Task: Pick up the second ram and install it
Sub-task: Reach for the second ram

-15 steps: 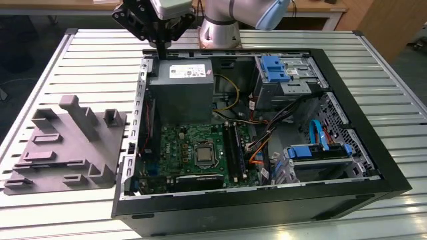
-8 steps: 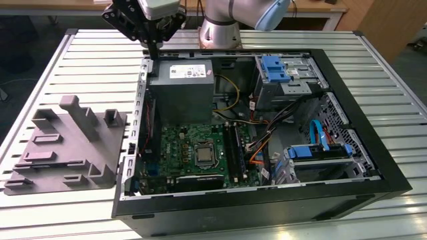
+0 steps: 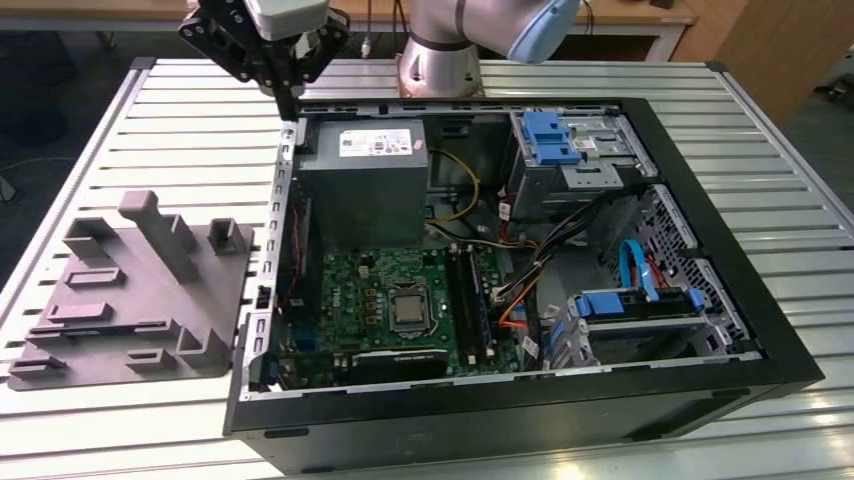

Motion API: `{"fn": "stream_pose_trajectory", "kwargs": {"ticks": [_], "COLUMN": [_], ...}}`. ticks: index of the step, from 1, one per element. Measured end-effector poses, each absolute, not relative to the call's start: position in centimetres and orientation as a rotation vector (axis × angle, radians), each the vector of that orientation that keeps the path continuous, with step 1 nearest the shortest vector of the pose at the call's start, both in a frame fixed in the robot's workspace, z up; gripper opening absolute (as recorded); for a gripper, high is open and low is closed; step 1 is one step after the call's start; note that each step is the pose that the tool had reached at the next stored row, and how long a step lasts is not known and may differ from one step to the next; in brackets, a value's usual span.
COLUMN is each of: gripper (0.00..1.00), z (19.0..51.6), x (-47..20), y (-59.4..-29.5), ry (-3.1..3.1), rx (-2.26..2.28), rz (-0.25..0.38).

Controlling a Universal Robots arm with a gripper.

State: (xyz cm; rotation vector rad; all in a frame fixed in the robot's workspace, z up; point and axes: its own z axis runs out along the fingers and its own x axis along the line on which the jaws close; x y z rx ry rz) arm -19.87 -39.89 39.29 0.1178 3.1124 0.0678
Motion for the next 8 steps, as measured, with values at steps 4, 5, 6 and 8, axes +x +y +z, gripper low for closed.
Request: {"fn": "stream_pose_trajectory", "kwargs": {"ticks": [4, 5, 6, 8], "gripper": [0.1, 0.1, 0.1, 0.1], "z": [39.3, 39.3, 39.3, 39.3], "x": [-20.8, -21.1, -21.4, -22.3], "y": [-39.9, -39.9, -39.9, -39.9], "ry": [3.112, 3.112, 3.112, 3.112], "rx": [0.118, 0.118, 0.118, 0.118], "rz": [0.068, 0.068, 0.068, 0.068]}}
